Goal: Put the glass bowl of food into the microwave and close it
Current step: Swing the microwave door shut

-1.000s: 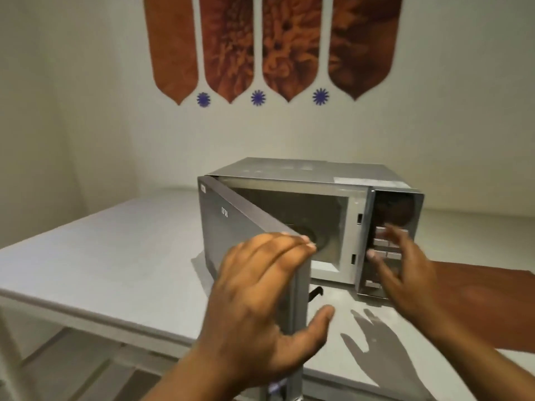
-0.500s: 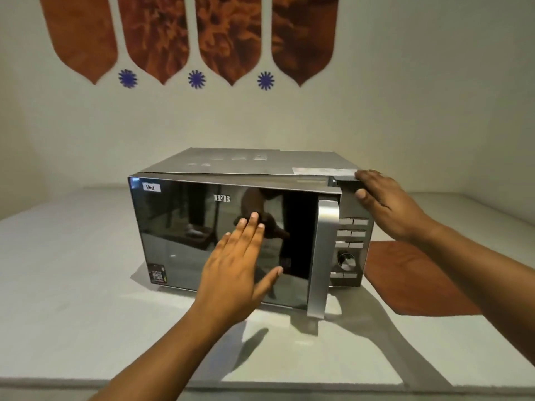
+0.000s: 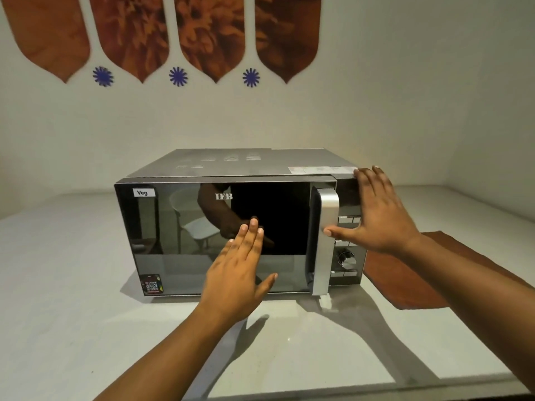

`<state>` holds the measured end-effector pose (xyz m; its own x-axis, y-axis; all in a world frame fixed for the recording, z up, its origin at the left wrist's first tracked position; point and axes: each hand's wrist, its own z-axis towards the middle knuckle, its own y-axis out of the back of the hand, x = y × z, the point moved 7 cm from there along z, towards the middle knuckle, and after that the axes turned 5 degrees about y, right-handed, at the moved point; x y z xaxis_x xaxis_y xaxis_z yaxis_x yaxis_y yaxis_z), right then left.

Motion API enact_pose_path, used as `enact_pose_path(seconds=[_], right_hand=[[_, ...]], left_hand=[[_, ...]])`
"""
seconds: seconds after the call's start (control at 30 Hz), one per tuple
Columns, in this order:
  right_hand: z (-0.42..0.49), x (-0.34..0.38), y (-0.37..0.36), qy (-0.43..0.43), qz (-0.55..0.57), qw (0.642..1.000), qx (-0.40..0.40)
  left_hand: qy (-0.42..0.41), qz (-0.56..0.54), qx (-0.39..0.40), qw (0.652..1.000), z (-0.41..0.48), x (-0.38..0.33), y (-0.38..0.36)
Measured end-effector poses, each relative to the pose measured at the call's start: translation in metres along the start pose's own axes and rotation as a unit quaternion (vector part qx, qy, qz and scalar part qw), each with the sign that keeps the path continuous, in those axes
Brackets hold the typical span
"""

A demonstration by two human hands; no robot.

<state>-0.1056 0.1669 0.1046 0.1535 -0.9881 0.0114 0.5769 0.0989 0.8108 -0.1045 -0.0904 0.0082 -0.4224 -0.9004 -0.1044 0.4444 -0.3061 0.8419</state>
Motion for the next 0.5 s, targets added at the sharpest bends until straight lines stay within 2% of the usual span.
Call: enact_pose_path(seconds=[0.27, 0.37, 0.5], right_hand=[[-0.011, 0.009, 0.000, -0.030, -0.014, 0.999, -0.041], [-0.023, 0.015, -0.006, -0.048, 0.043, 0.997, -0.039], [-0.075, 0.028, -0.049, -0.104, 0.141, 0.984, 0.029]], left_hand=[[0.037, 0.004, 0.026, 0.999, 0.006, -0.003, -0.007], [0.065, -0.018, 0.033, 0.997, -0.001, -0.010, -0.011], [0.103, -0.041, 0.121, 0.986, -0.035, -0.018, -0.043]])
